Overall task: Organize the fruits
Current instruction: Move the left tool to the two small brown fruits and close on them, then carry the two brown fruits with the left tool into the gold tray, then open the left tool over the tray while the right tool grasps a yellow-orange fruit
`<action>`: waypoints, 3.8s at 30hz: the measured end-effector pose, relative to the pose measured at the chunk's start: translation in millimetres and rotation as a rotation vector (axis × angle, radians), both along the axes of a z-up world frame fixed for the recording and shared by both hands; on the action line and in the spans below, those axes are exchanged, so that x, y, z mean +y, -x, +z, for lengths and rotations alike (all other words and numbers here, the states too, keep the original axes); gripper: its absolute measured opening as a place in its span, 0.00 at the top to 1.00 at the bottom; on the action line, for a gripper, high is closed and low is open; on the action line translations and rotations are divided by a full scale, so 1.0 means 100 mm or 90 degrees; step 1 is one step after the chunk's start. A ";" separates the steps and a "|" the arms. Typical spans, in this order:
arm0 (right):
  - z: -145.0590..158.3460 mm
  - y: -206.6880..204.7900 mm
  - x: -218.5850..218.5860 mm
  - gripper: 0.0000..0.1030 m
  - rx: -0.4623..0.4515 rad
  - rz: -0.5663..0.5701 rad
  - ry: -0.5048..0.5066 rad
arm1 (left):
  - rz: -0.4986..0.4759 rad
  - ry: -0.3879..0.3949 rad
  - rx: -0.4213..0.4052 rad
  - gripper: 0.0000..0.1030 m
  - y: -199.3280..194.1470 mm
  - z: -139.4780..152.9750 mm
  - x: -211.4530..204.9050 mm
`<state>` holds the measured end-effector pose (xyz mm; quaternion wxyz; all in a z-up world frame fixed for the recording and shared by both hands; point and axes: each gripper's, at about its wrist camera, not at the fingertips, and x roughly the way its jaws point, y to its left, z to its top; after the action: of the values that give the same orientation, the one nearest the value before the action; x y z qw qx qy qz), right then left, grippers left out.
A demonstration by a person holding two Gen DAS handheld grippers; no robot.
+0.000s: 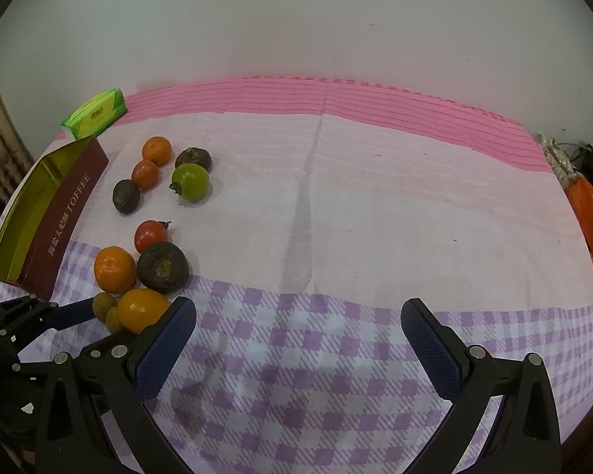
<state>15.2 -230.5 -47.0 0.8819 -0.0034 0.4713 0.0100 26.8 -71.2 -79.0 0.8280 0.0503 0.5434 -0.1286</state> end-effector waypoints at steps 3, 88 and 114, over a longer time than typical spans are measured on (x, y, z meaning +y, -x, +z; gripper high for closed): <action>-0.01 0.00 0.01 0.00 0.002 0.000 -0.002 | 0.001 0.001 0.001 0.57 0.02 0.02 0.01; -0.19 0.07 0.91 0.00 0.030 0.130 0.021 | 0.261 -0.047 -0.016 0.57 -0.03 0.25 2.22; -0.30 0.00 1.09 0.20 0.047 0.144 0.020 | 0.265 -0.032 -0.095 0.28 0.12 0.66 2.19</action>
<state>15.6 -121.1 -77.3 0.8569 -0.0700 0.5003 0.1024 14.5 147.7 -13.1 0.8731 -0.0330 0.4823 0.0627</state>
